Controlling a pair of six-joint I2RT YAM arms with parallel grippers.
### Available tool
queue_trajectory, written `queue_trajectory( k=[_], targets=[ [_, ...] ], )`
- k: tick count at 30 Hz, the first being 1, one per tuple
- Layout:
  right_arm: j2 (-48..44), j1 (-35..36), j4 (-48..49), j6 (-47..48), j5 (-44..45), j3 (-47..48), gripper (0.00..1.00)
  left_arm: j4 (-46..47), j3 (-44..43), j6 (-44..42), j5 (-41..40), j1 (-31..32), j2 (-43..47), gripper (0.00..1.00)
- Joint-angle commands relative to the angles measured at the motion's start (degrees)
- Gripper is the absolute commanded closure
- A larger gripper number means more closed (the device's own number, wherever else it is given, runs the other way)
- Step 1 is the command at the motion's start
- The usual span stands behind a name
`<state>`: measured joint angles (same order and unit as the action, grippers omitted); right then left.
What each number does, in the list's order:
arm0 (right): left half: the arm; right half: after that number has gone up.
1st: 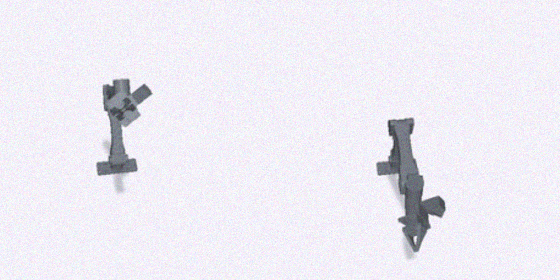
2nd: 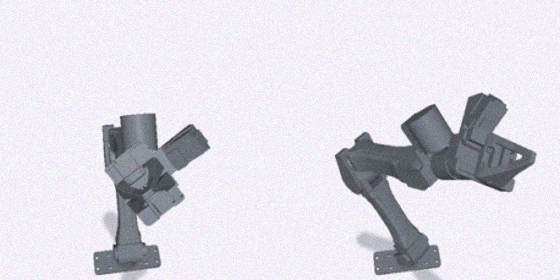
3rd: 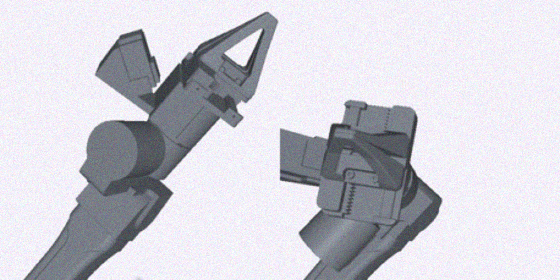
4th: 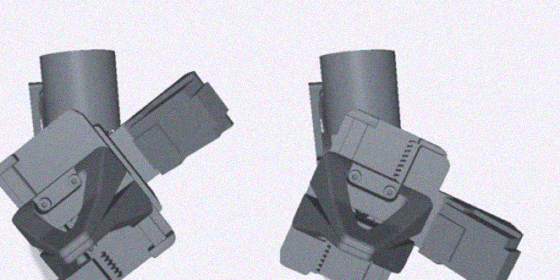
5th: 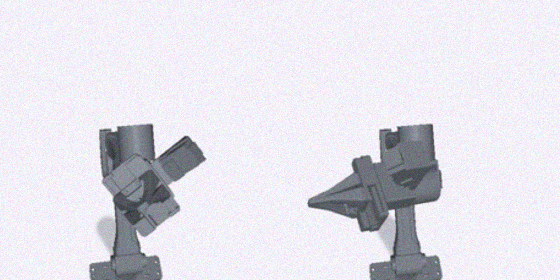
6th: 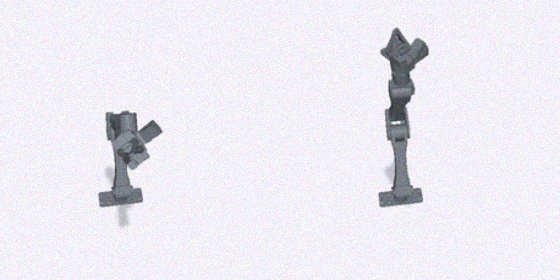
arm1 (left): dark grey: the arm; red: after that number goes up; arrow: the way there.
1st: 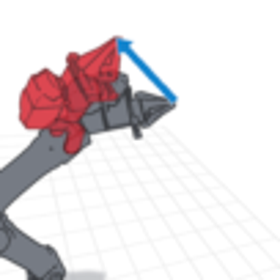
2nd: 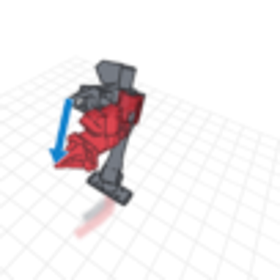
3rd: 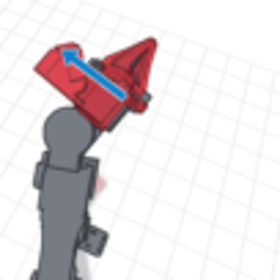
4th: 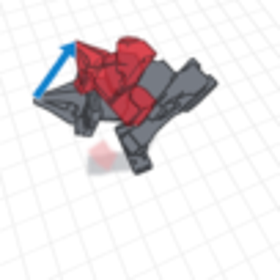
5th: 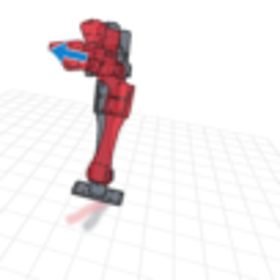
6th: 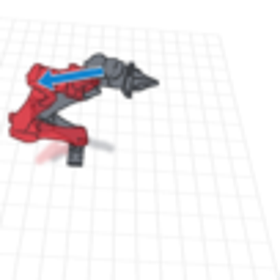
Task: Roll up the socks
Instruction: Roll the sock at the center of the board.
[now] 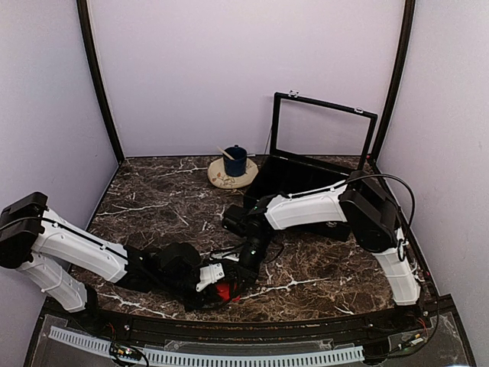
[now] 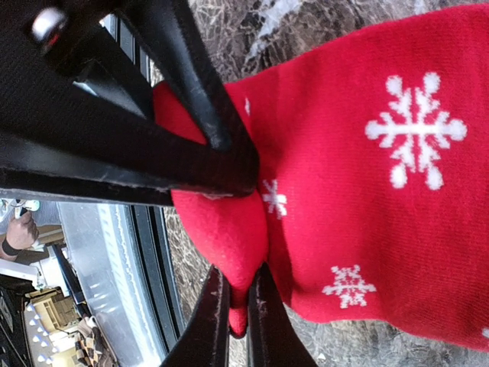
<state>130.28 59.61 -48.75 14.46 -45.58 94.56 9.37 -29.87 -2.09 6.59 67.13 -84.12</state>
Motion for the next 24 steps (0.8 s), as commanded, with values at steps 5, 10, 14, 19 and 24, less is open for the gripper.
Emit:
queue_trajectory(
  k=[5,10,14,19,24],
  targets=[
    [1.4,-0.6,-0.7,-0.1,1.5,1.2,0.98,-2.5,-0.1,2.5,2.9,0.3,-0.1,0.97],
    [0.9,-0.7,0.0,-0.6,1.8,0.3,0.91,-1.7,-0.1,4.4,4.6,0.4,-0.8,1.00],
    [0.2,-1.2,1.2,-1.4,0.7,-1.1,0.85,-1.2,0.4,6.2,5.8,0.3,-0.7,1.00],
    [-1.4,-2.2,4.2,-3.1,-1.6,-3.4,0.81,-1.2,0.8,8.3,6.7,0.3,-1.2,1.00],
    [-3.8,-3.7,8.6,-5.6,-4.0,-6.9,0.79,0.0,1.6,11.6,7.3,0.2,-1.7,1.00]
  ],
)
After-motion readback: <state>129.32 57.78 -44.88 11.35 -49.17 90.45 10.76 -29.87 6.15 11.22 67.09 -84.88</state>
